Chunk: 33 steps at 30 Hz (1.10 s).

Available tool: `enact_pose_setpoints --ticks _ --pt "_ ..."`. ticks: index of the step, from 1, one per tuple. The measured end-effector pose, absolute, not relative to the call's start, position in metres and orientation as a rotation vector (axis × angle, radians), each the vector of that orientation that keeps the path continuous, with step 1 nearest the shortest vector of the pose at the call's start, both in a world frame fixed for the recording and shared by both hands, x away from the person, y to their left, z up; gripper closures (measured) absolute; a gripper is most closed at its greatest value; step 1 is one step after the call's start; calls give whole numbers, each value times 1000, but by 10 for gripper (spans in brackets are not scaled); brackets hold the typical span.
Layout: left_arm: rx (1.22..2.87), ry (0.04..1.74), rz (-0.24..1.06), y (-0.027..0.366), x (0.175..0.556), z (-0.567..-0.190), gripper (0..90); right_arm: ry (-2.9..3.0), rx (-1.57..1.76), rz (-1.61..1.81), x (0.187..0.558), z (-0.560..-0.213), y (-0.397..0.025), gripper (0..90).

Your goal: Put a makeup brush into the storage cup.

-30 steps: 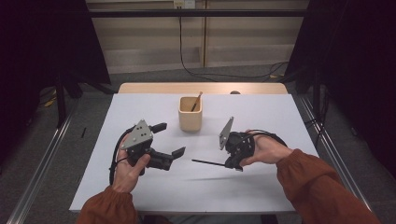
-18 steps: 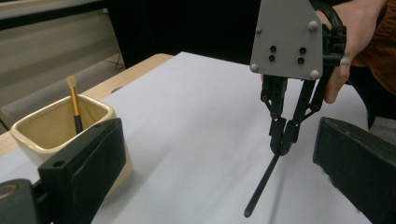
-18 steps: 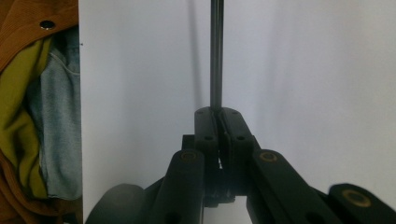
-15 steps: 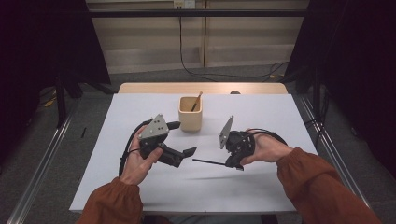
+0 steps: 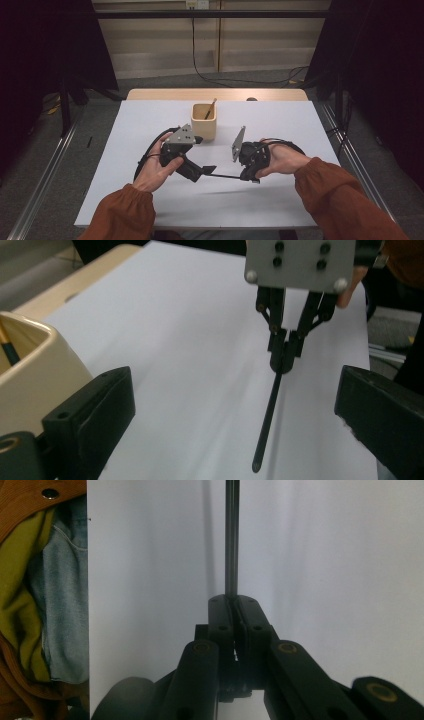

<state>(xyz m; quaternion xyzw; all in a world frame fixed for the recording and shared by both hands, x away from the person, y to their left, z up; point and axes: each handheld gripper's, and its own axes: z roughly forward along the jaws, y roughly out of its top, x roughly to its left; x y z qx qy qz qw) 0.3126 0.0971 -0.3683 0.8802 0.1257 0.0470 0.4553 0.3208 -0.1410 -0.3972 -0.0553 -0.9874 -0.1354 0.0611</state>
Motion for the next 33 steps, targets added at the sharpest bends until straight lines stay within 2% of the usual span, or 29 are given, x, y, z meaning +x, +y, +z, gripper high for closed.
enact_pose_setpoints --ticks 19,33 --pt "2453 195 -40 69 316 -383 80 -2992 -127 -326 321 -398 -134 861" --pt "2576 145 -103 62 316 -394 99 -3001 -107 -296 321 -399 -130 861"
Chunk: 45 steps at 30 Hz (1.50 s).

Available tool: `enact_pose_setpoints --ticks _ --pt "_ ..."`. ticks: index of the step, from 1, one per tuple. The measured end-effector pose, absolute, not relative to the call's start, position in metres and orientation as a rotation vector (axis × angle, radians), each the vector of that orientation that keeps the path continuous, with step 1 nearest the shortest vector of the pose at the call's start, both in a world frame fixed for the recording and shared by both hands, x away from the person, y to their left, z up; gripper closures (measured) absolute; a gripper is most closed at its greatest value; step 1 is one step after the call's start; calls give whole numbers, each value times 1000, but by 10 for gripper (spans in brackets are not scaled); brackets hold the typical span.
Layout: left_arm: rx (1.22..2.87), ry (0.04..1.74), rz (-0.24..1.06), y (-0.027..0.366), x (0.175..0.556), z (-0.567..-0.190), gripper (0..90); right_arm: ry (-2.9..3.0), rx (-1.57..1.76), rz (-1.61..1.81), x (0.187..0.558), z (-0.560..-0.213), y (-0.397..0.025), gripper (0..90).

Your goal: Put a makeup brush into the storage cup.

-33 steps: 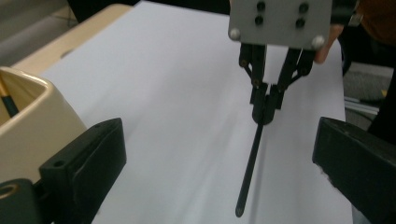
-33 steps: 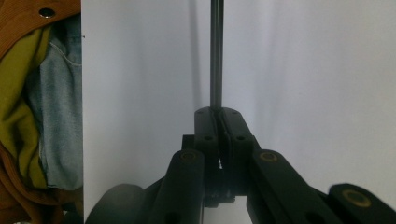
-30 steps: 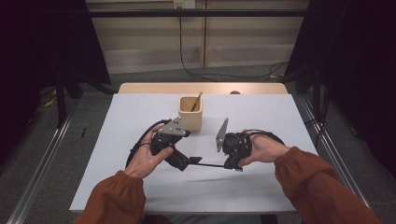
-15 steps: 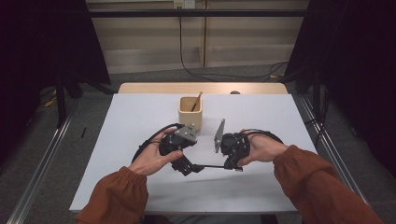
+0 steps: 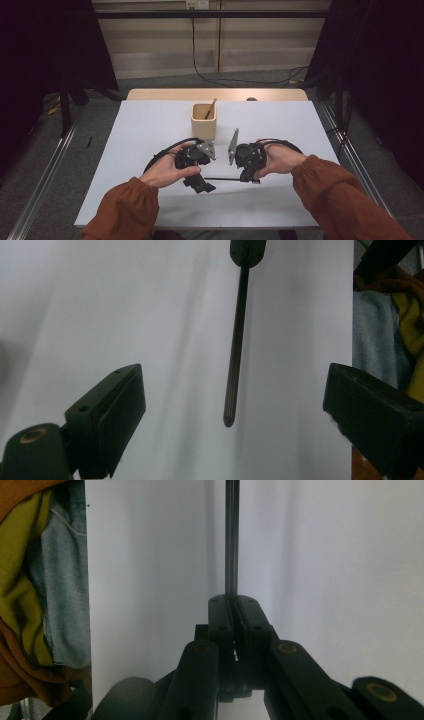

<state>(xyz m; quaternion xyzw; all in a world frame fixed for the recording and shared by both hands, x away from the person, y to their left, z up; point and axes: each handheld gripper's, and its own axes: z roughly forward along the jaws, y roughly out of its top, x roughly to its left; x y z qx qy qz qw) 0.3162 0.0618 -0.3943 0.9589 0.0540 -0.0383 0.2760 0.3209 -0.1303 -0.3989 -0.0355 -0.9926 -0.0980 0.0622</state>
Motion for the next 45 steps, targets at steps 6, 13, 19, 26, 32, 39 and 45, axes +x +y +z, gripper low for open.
enact_pose_setpoints --ticks 6,13,19,26,32,39,45 --pt "2581 112 -129 60 316 -397 108 -2994 -113 -301 321 -399 -130 861" --pt "2632 72 -135 56 311 -404 122 -2994 -111 -293 321 -401 -127 861" --pt "2647 68 -164 56 315 -404 226 -2989 -98 -296 321 -403 -125 861" --pt "2647 125 -174 58 323 -407 496 -2983 -104 -301 320 -402 -124 861" --pt "2610 167 -208 55 326 -409 634 -2988 -87 -315 321 -405 -124 861" --pt "2625 136 -202 55 327 -412 690 -2983 -104 -315 321 -404 -124 861" --pt "2637 121 -218 53 326 -415 720 -2988 -105 -319 321 -403 -125 861"
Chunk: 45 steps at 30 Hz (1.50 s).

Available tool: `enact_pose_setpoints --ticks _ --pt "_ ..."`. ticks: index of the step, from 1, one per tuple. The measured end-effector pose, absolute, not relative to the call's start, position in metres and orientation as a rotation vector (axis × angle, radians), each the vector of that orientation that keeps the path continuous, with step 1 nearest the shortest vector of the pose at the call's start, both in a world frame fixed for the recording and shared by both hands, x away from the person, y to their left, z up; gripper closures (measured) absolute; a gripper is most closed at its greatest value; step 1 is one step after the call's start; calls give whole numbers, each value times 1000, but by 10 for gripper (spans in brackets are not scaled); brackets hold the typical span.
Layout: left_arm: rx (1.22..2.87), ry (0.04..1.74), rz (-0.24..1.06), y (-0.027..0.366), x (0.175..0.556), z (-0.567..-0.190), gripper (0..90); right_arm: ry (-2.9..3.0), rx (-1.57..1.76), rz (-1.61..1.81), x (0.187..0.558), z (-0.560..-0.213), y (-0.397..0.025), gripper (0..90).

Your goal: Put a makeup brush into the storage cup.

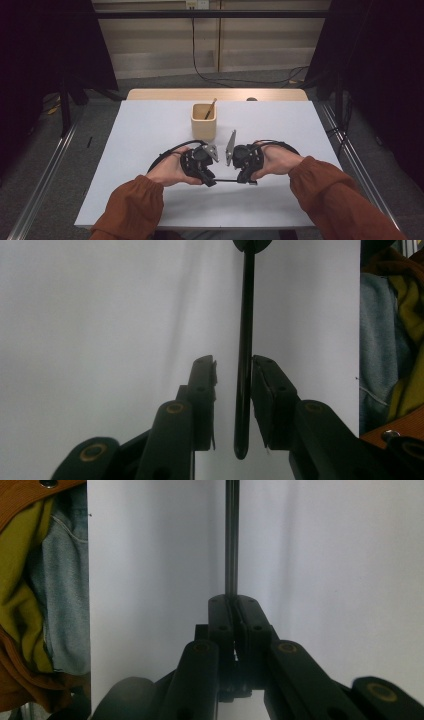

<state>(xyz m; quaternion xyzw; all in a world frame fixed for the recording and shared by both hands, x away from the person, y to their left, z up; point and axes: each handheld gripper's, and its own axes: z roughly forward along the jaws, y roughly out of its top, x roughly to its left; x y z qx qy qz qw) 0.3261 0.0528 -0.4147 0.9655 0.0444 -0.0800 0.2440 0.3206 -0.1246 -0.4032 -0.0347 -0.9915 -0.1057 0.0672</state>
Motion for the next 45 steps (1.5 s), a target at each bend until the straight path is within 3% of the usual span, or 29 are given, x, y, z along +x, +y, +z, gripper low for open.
enact_pose_setpoints --ticks 9,28,32,36,45 --pt "2622 126 -245 51 328 -418 826 -2989 -113 -315 321 -406 -125 861" --pt "2594 152 -288 54 326 -418 856 -2988 -127 -383 321 -407 -130 835" --pt "2587 162 -292 55 327 -418 856 -2981 -147 -428 323 -408 -132 777" --pt "2580 161 -297 56 327 -418 856 -2967 -168 -465 323 -408 -133 654" --pt "2579 156 -308 56 325 -417 855 -2962 -197 -489 323 -411 -132 294"
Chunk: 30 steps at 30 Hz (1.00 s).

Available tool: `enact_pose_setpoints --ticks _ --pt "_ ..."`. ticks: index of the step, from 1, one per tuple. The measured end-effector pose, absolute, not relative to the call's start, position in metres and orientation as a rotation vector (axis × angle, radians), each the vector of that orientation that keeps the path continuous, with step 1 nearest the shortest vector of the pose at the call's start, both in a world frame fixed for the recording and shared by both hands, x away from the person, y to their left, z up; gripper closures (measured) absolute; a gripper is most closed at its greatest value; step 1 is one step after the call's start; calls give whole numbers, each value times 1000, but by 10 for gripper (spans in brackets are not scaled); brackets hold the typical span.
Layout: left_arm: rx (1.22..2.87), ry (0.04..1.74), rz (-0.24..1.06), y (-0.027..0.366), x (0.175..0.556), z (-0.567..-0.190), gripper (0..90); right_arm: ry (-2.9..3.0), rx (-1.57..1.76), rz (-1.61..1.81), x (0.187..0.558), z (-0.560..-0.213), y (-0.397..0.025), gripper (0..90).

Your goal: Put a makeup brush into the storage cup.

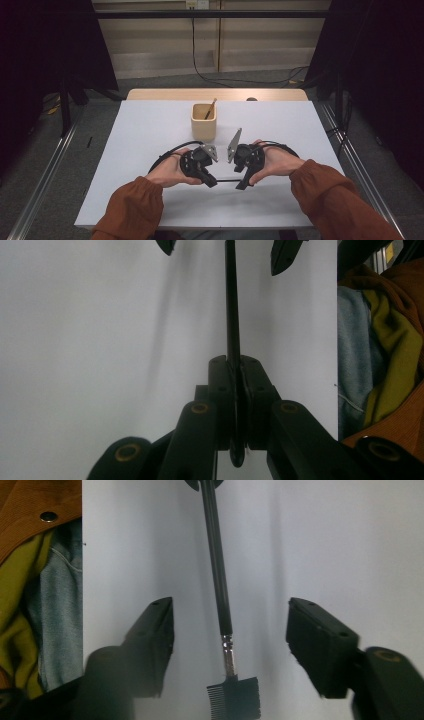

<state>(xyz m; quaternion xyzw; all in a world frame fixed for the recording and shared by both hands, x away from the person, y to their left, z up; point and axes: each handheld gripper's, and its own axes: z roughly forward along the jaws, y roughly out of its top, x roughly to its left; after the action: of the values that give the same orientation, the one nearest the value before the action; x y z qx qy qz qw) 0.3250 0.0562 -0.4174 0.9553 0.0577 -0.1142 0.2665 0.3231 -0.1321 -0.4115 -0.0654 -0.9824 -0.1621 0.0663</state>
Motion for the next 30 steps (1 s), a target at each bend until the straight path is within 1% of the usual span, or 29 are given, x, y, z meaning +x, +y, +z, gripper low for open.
enact_pose_setpoints --ticks 1,5,7,8,9,10,11,12,13,14,16,18,19,23,30 --pt "2585 143 -301 57 326 -417 855 -2962 -209 -497 323 -412 -132 256" --pt "2578 151 -301 59 327 -416 855 -2974 -224 -529 323 -412 -133 157" --pt "2578 154 -307 59 327 -416 855 -2975 -233 -562 323 -411 -134 145" --pt "2583 145 -318 59 327 -416 855 -2973 -239 -579 323 -410 -135 126" --pt "2571 168 -324 59 326 -417 855 -2975 -240 -599 323 -409 -136 115" --pt "2583 151 -316 59 326 -417 855 -2974 -249 -618 322 -408 -137 115" --pt "2573 169 -319 59 325 -418 854 -2974 -261 -631 322 -408 -138 103" --pt "2581 144 -315 60 327 -417 854 -2973 -270 -651 322 -408 -140 80" --pt "2561 175 -317 60 326 -418 854 -2970 -281 -667 322 -409 -142 84" --pt "2569 160 -309 61 327 -417 855 -2975 -289 -684 322 -409 -143 84" --pt "2563 174 -308 62 326 -417 854 -2969 -301 -722 323 -410 -147 52" --pt "2559 179 -312 63 326 -416 854 -2982 -336 -765 323 -408 -151 65" --pt "2566 162 -304 64 327 -416 855 -2976 -342 -789 324 -407 -153 60" --pt "2548 181 -282 65 325 -416 854 -2966 -389 -865 325 -403 -159 39" --pt "2538 208 -279 72 325 -418 854 -2946 -409 -949 320 -404 -167 33"
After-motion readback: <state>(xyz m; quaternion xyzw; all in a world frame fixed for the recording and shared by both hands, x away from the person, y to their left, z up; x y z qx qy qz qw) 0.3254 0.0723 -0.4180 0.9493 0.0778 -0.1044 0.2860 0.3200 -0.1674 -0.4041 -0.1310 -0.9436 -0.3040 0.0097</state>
